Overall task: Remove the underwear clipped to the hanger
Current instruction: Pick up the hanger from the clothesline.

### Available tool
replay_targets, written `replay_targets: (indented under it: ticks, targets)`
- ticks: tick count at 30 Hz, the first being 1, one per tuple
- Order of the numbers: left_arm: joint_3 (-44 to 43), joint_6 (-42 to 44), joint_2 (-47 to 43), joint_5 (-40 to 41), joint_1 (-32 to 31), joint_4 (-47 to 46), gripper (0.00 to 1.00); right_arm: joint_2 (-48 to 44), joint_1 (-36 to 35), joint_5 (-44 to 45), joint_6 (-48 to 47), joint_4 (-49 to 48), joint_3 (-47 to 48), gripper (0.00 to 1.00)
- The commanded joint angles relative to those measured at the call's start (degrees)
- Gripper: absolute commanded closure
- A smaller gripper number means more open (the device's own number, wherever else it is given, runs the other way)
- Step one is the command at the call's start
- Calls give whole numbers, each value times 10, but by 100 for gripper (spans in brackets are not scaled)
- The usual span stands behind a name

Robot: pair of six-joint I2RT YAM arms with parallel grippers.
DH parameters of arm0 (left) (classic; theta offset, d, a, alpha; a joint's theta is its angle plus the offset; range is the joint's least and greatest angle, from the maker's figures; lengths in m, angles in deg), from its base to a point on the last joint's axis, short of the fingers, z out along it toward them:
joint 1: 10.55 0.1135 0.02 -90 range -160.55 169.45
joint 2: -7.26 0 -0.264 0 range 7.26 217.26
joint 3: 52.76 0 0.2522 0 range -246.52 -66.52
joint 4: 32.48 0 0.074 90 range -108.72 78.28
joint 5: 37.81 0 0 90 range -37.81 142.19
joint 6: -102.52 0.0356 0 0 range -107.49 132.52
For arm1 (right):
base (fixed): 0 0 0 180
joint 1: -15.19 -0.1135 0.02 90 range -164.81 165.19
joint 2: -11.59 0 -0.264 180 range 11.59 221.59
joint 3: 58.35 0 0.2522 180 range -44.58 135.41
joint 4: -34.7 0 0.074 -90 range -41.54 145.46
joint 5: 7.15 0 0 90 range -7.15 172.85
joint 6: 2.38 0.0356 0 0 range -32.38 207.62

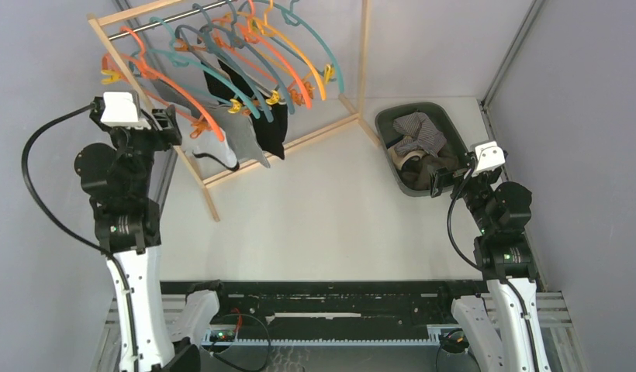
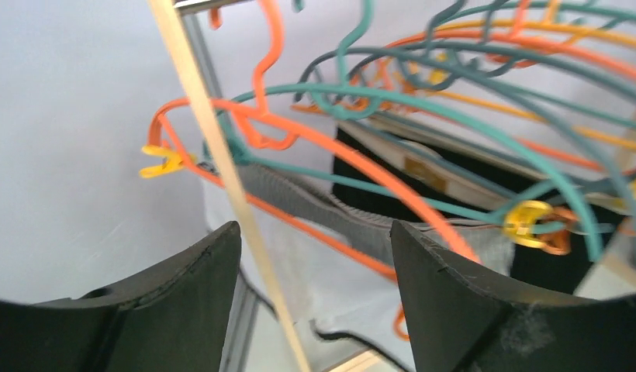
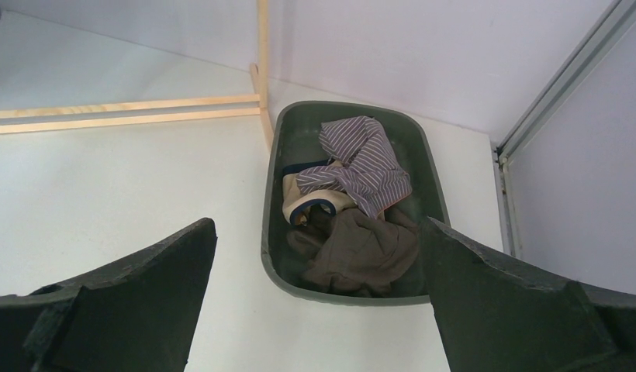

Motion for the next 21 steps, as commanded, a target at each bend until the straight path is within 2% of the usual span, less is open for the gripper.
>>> replay_targets:
  ticks: [1,7,12,21]
  targets:
    - [-59,-64,3,16,-50,92,24,2,-4,-6,-8,-12,0,0]
    - [-136,-139,46,7,-69,122,24,3,-3,-8,-8,-12,0,0]
    - [-217,-169,116,37,-94,166,23,5,-3,-6,-10,-10,0,0]
    - [-266,-201,192,62,-103,185,27,6,-4,-11,-11,-10,0,0]
